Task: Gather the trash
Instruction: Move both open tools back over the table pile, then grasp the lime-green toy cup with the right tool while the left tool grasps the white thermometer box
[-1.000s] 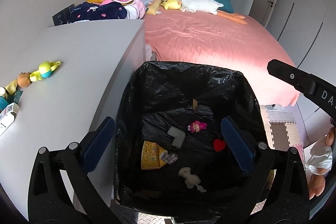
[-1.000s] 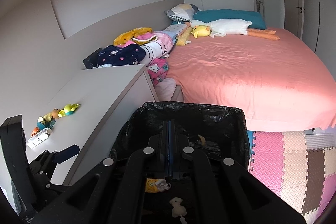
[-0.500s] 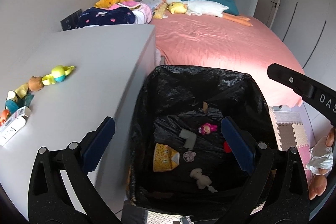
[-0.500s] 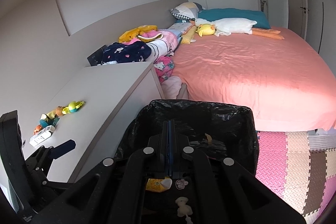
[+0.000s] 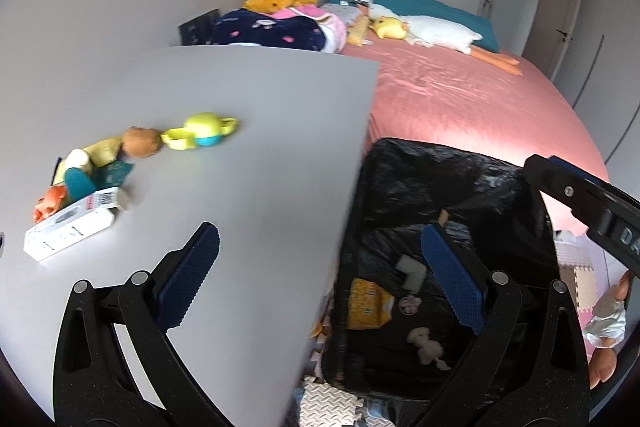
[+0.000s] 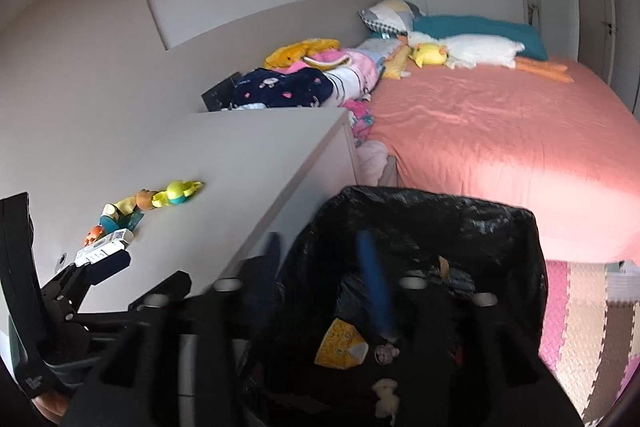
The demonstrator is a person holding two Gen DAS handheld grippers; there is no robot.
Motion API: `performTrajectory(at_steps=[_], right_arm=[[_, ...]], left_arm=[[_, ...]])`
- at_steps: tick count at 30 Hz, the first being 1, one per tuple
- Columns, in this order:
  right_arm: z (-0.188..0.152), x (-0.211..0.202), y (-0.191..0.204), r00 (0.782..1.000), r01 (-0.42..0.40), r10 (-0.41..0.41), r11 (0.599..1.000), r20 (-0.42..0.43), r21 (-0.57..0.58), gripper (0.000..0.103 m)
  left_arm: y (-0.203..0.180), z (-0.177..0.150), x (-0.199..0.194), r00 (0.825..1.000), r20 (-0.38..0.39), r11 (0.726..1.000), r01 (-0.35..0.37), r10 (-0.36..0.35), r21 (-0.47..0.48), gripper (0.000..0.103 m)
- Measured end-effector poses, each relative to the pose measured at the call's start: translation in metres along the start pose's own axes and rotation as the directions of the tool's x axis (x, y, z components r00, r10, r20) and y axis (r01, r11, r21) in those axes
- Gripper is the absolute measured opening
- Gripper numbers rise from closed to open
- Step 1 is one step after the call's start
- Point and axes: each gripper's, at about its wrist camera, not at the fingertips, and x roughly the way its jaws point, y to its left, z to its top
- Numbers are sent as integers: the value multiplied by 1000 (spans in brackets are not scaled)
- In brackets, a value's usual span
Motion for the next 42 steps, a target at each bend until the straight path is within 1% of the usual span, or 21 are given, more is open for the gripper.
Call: performTrajectory(at_steps=[4, 8, 13, 22, 24, 26, 29, 31, 34, 36, 39, 42], right_arm=[[3, 7, 18, 1000, -25, 25, 999, -3, -22, 59], [4, 17, 33, 999, -44, 43, 998, -13, -38, 63], [5, 31, 52, 997, -78, 76, 996, -33, -43, 65], [5, 56, 95, 990, -129, 122, 988, -77, -84, 66], [5, 61, 104, 988, -138, 130, 986, -86, -94, 67], [5, 66, 112, 986, -148, 138, 984, -92, -102, 70], [5, 72, 123, 983, -166, 156, 980, -99, -111, 71], [6, 76, 130, 980, -179, 167, 977, -106, -118, 71], [7, 82, 140, 977, -192, 178, 973, -114, -129, 71], [7, 85, 145, 976, -195, 180, 971, -120, -135, 71], [8, 93, 152, 973, -205, 187, 969, -134, -139, 71], [8, 99, 158, 972, -205, 185, 968, -143, -146, 71]], left_arm=[[20, 0, -3, 1000, 2, 1000, -30, 30, -4, 98], [42, -2, -7, 998, 8, 998, -58, 58, 4, 98], [70, -5, -10, 995, 6, 995, -95, 95, -5, 98], [118, -12, -12, 990, -4, 989, -140, 140, -57, 98], [129, -13, -12, 988, -4, 986, -157, 157, -62, 98], [140, -14, -14, 983, -2, 980, -185, 185, -68, 98], [157, -15, -16, 978, -3, 975, -207, 208, -74, 98], [167, -16, -16, 974, -2, 972, -225, 225, -62, 98], [184, -15, -16, 964, 3, 963, -266, 267, -35, 98], [196, -15, -14, 961, 1, 960, -278, 278, -19, 98], [209, -14, -8, 962, -7, 962, -275, 275, 6, 98], [219, -14, 1, 970, -21, 970, -241, 241, 39, 98]])
